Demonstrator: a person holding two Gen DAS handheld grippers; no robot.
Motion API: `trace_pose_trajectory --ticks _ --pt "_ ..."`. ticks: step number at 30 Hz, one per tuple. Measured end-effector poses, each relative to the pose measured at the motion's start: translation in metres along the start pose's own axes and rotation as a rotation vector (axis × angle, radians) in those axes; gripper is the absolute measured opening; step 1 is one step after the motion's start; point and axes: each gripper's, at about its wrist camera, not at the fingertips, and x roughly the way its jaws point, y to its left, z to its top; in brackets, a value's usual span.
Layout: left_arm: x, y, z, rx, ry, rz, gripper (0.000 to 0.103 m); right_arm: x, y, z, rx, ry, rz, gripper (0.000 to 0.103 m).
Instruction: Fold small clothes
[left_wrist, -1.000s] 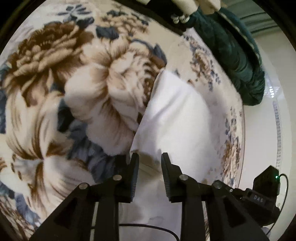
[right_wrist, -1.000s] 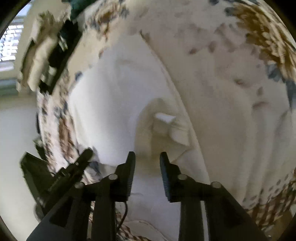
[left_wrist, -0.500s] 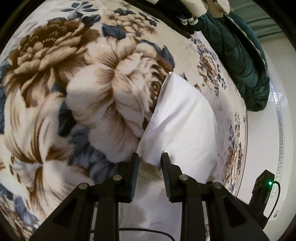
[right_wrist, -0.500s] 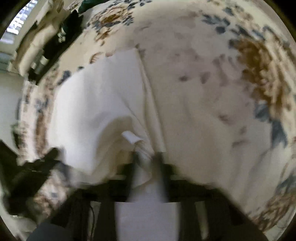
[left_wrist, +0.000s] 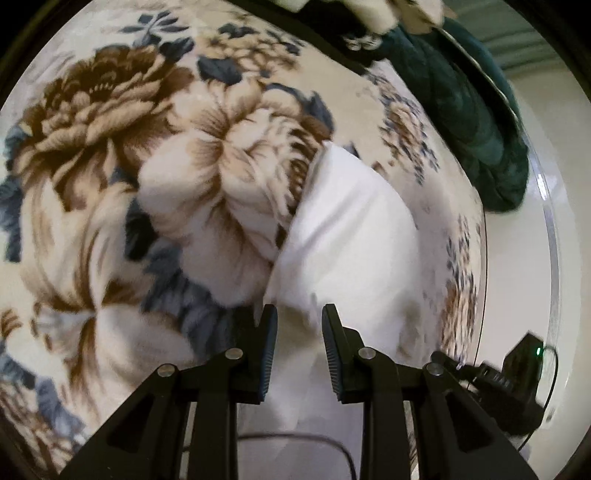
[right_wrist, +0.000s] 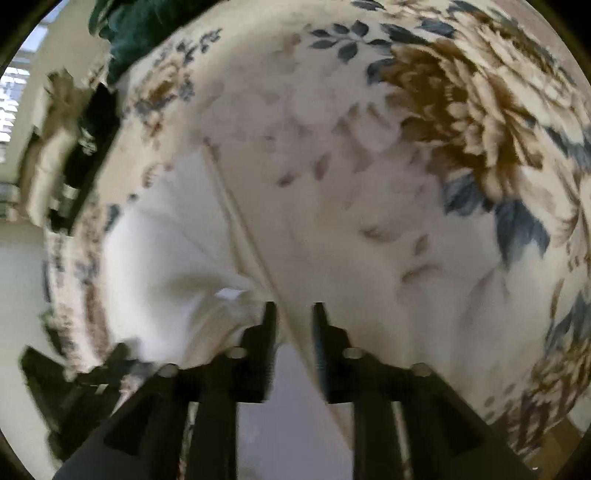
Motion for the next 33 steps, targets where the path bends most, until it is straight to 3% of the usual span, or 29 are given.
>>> trace_pose_trajectory --ticks 1,2,3,6,10,16,21,23,27,33 --pt "-0.005 -0.001 -0.007 0.015 0.015 0.004 0.038 -0.004 -0.001 -0.005 -0.004 0.014 0.016 0.041" --pt "-0.011 -0.001 -0.016 0.027 0.031 -0.006 0.061 -0.007 -0.003 -0.009 -0.008 0.027 0.021 0.041" --pt "-0.017 0.001 -0.024 0.030 0.041 -0.014 0.069 -0.011 -0.006 -0.018 -0.013 0.051 0.026 0.041" --pt "-0.032 0.008 -0.057 0.028 0.098 -0.028 0.069 -0.020 -0.017 -0.041 -0.006 0.121 0.045 0.041" --pt "-0.037 0.025 -0.098 -0.016 0.144 0.026 0.069 -0.037 -0.044 -0.087 -0.014 0.206 0.019 0.043" --pt "0.000 0.041 -0.136 -0.053 0.193 0.119 0.069 -0.029 -0.092 -0.143 -0.016 0.273 -0.038 0.044" --pt "0.003 0.037 -0.130 -0.044 0.092 0.074 0.069 -0.012 -0.106 -0.157 -0.055 0.267 -0.047 0.044" --pt "0.008 0.030 -0.128 -0.024 0.095 0.089 0.069 -0.008 -0.110 -0.162 -0.062 0.261 -0.048 0.044" --pt "0.016 0.027 -0.145 0.048 0.173 0.203 0.067 0.001 -0.107 -0.169 -0.068 0.273 -0.037 0.044" --pt "-0.011 0.051 -0.201 0.114 0.274 0.333 0.067 0.001 -0.101 -0.182 -0.110 0.297 -0.011 0.044"
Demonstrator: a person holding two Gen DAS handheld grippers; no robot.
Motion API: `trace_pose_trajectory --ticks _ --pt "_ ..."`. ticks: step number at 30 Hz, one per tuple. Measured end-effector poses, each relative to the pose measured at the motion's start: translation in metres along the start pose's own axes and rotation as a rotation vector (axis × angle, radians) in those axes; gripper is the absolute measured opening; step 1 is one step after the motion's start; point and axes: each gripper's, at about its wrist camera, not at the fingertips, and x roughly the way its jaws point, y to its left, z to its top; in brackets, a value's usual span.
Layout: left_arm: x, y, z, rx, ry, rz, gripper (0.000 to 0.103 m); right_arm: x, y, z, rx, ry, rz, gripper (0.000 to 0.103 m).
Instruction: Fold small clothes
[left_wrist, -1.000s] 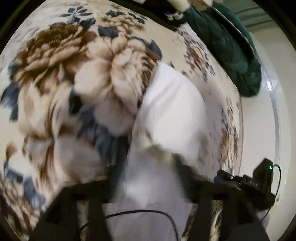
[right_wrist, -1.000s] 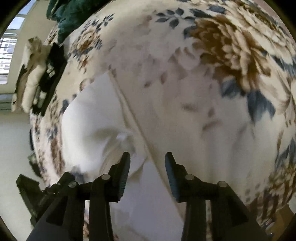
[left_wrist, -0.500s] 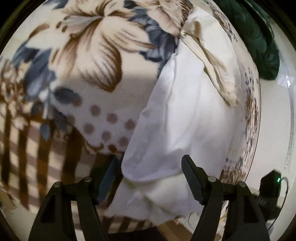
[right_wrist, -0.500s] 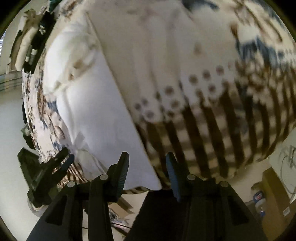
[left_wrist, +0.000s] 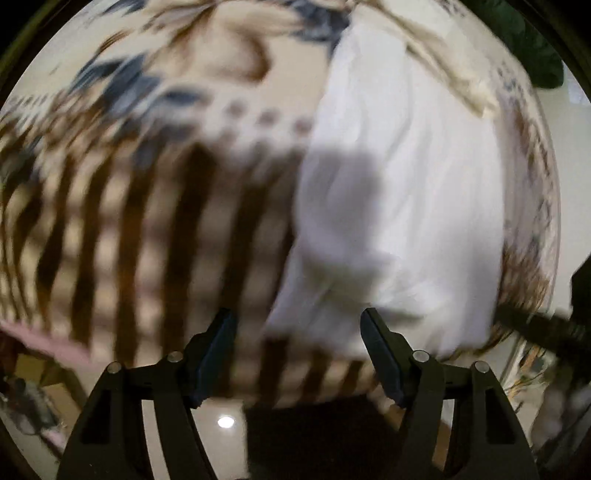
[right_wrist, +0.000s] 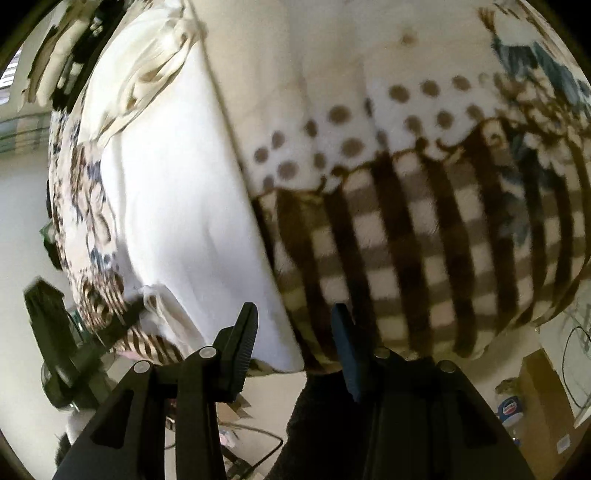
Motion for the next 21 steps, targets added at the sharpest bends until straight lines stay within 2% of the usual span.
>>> trace_pose_trajectory --ticks 3,5,7,8,11,12,15,19,20,21 --pt "-0.009 0.015 -0.009 -0.085 -0.044 -0.077 0.067 0.005 -0.001 -0.005 -0.006 0.006 0.006 0.044" --pt "-0.019 0.022 -0.005 -0.159 -0.119 -0.185 0.069 0.010 -0.003 -0.006 0.001 0.013 0.014 0.044" --pt "-0.023 0.025 0.003 -0.220 -0.168 -0.260 0.069 0.015 -0.008 -0.004 0.014 0.020 0.033 0.044" --pt "-0.022 0.024 0.009 -0.244 -0.185 -0.292 0.069 0.018 -0.008 -0.003 0.018 0.024 0.041 0.048" --pt "-0.007 0.016 0.029 -0.249 -0.168 -0.323 0.069 0.027 -0.013 0.001 0.039 0.038 0.073 0.051" --pt "0.007 0.009 0.036 -0.220 -0.122 -0.291 0.069 0.031 -0.015 0.002 0.047 0.044 0.082 0.051" --pt "0.022 -0.010 0.038 -0.115 -0.096 -0.200 0.069 0.038 -0.018 0.005 0.059 0.059 0.112 0.051" --pt "0.021 -0.028 0.034 -0.020 -0.101 -0.182 0.067 0.047 -0.014 0.002 0.047 0.101 0.147 0.051" --pt "0.020 -0.031 0.033 -0.016 -0.101 -0.191 0.056 0.049 -0.014 0.001 0.046 0.104 0.152 0.050" --pt "0.019 -0.033 0.029 -0.005 -0.102 -0.179 0.034 0.050 -0.013 -0.001 0.043 0.103 0.159 0.048"
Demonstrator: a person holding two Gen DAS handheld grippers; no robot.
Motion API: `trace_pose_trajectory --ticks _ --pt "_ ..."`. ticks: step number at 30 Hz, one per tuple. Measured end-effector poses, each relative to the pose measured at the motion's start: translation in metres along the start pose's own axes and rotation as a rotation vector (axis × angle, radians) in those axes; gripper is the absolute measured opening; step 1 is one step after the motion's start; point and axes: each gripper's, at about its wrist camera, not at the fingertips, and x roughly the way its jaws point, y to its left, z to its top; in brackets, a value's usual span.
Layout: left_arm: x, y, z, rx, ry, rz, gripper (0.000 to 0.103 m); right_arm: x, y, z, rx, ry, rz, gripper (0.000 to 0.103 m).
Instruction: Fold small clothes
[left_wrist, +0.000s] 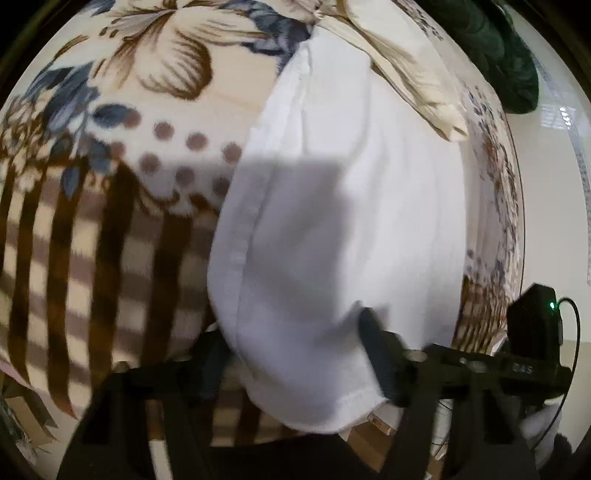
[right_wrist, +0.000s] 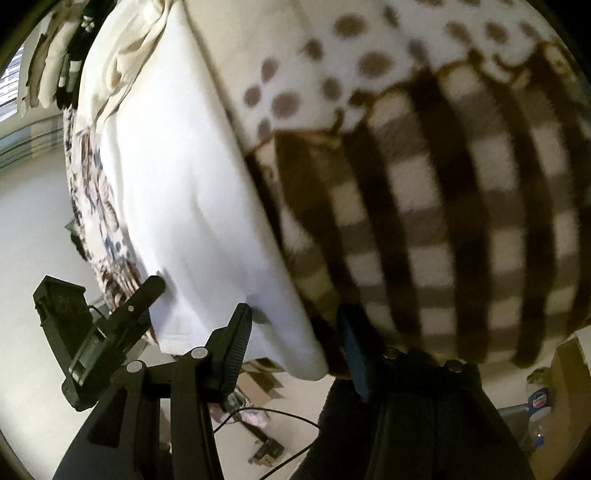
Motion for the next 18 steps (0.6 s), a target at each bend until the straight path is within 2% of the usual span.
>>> trace_pose_trajectory --ticks 2,3,4,5,12,16,18 --pt "-0.006 0.000 -0.013 0.024 -0.006 -0.011 0.013 0.004 0.004 -0.005 -0.021 0.006 -0.017 0.024" --pt "-0.009 -0.002 -0.016 0.021 -0.021 -0.010 0.010 0.004 0.006 -0.007 -0.025 -0.001 -0.012 0.020" --pt "-0.011 -0.007 -0.016 0.014 -0.032 -0.019 0.007 0.001 0.008 -0.010 -0.026 -0.017 -0.004 0.011" --pt "-0.014 -0.007 -0.019 0.001 -0.043 -0.031 0.004 -0.001 0.010 -0.012 -0.026 -0.024 0.003 0.009" --pt "-0.071 0.006 -0.018 -0.098 -0.143 -0.148 0.003 -0.050 0.031 -0.026 -0.049 -0.097 0.088 0.006" --pt "-0.100 -0.006 0.005 -0.103 -0.198 -0.190 0.003 -0.088 0.056 -0.022 -0.080 -0.153 0.150 0.006" --pt "-0.100 -0.013 0.016 -0.090 -0.190 -0.195 0.003 -0.100 0.071 -0.014 -0.104 -0.167 0.130 0.006"
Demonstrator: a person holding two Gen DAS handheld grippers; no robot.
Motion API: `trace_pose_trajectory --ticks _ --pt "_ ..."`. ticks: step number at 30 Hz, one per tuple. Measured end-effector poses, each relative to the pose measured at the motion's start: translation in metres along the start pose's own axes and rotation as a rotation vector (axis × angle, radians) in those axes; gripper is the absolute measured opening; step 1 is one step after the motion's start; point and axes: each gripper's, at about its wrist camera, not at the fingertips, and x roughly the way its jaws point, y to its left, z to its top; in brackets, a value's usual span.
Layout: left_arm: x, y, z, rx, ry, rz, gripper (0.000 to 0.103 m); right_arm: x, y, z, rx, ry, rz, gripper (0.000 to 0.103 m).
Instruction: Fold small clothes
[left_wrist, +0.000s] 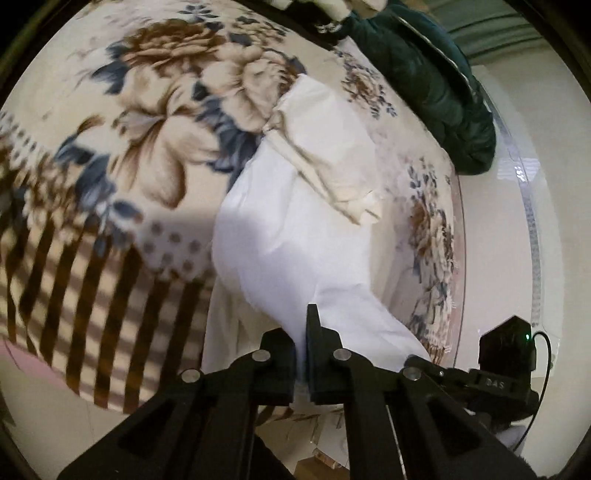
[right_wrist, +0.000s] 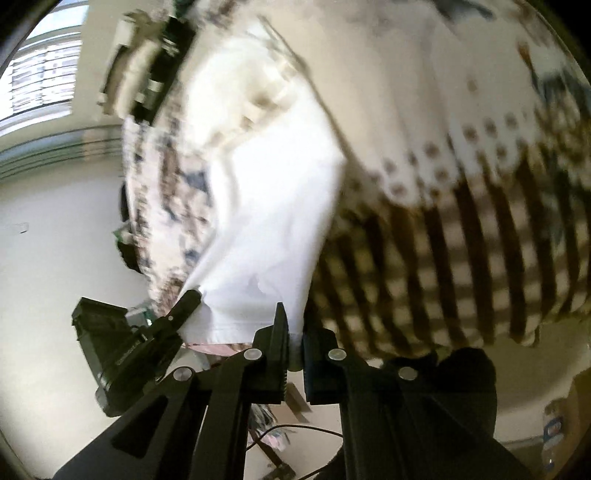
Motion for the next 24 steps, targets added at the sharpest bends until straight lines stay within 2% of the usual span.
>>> trace_pose_trajectory --ticks 4,6,9,10,12,13,14,15,17,20,22,23,24 --pt "0.012 0.013 -0.009 -0.007 0.051 0.052 0.004 0.006 0.002 0.010 0.004 0.023 -0.103 0.006" --pt "0.029 0.028 -0.028 -0.019 0.101 0.081 0.004 0.012 -0.012 0.008 -0.001 0.035 -0.175 0.006" --pt "0.053 0.055 -0.059 -0.056 0.168 0.129 0.004 0.028 -0.038 0.001 0.015 0.065 -0.237 0.006" --pt "0.058 0.064 -0.068 -0.081 0.179 0.143 0.004 0.034 -0.047 0.000 0.020 0.076 -0.241 0.006" --pt "0.055 0.078 -0.079 -0.141 0.167 0.127 0.008 0.045 -0.061 -0.002 0.035 0.120 -0.267 0.007" --pt "0.049 0.083 -0.082 -0.176 0.141 0.105 0.012 0.049 -0.065 -0.002 0.036 0.133 -0.265 0.008" --pt "0.044 0.085 -0.082 -0.196 0.114 0.082 0.025 0.050 -0.067 -0.002 0.036 0.143 -0.272 0.015" --pt "0.041 0.087 -0.081 -0.207 0.086 0.058 0.045 0.048 -0.068 -0.003 0.029 0.145 -0.284 0.017" --pt "0.041 0.087 -0.077 -0.214 0.053 0.015 0.061 0.043 -0.068 -0.003 0.000 0.133 -0.287 0.026" --pt "0.062 0.084 -0.069 -0.204 0.077 -0.013 0.061 0.033 -0.075 -0.003 -0.009 0.109 -0.257 0.032" --pt "0.078 0.074 -0.067 -0.178 0.100 0.033 0.058 0.032 -0.076 -0.001 -0.007 0.107 -0.247 0.032" --pt "0.079 0.067 -0.066 -0.154 0.092 0.061 0.057 0.036 -0.080 0.004 -0.001 0.117 -0.201 0.032" --pt "0.079 0.057 -0.066 -0.109 0.073 0.083 0.032 0.038 -0.084 0.007 0.005 0.127 -0.177 0.032"
